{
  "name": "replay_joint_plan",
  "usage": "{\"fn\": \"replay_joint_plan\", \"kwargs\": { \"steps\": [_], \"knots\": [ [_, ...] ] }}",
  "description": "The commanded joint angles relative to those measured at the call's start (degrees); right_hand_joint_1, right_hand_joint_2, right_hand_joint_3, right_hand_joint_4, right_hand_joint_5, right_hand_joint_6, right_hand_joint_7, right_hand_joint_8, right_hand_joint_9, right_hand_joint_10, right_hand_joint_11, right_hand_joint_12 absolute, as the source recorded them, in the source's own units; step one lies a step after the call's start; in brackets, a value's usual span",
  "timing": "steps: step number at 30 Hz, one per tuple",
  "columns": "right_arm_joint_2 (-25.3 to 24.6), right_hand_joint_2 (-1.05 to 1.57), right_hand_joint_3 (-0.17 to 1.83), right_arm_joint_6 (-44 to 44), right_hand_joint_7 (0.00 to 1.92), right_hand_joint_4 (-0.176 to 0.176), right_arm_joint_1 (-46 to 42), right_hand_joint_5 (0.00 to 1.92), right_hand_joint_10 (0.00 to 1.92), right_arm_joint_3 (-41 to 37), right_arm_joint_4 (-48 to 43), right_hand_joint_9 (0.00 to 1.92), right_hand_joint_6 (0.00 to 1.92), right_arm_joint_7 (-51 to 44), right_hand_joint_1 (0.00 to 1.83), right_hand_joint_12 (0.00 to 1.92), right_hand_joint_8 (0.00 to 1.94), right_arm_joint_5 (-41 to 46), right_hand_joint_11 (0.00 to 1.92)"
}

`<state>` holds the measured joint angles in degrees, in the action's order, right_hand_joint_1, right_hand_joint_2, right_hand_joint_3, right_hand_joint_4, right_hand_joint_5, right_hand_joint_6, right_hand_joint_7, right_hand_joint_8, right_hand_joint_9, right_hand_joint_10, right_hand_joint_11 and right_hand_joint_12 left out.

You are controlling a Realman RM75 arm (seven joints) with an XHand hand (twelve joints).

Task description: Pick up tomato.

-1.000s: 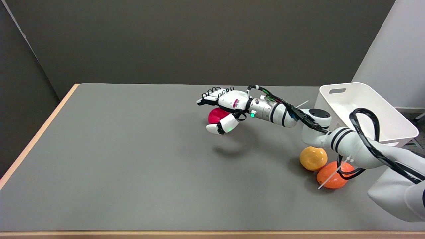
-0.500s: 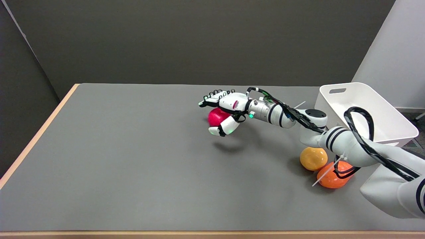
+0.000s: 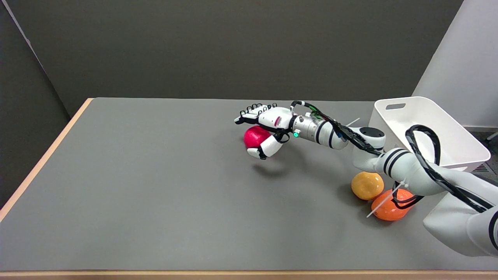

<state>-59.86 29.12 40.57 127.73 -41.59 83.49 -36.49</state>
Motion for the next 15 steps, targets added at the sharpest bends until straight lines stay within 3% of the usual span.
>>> {"fn": "replay_joint_plan", "kwargs": {
  "steps": [1,8,10,15],
  "knots": [
    [1.03,0.56,0.96,0.21,0.07,0.071,-0.90,0.10,0.32,-0.08,-1.26,0.03,0.42,0.19,0.48,0.88,0.27,-0.25,0.00],
    [1.25,0.56,0.96,0.85,0.08,0.070,-2.06,0.10,0.33,-0.02,-3.16,0.02,0.43,0.37,0.48,0.89,0.27,-0.41,0.00],
    [1.41,0.56,0.99,0.93,0.05,0.069,-2.32,0.09,0.33,-0.02,-3.96,0.00,0.47,0.37,0.61,0.87,0.31,-0.41,0.00],
    [2.43,0.60,0.90,0.93,0.12,0.067,-2.95,0.15,0.47,-0.02,-5.10,0.01,0.36,0.37,0.51,0.93,0.22,-0.41,0.00]
  ]
}}
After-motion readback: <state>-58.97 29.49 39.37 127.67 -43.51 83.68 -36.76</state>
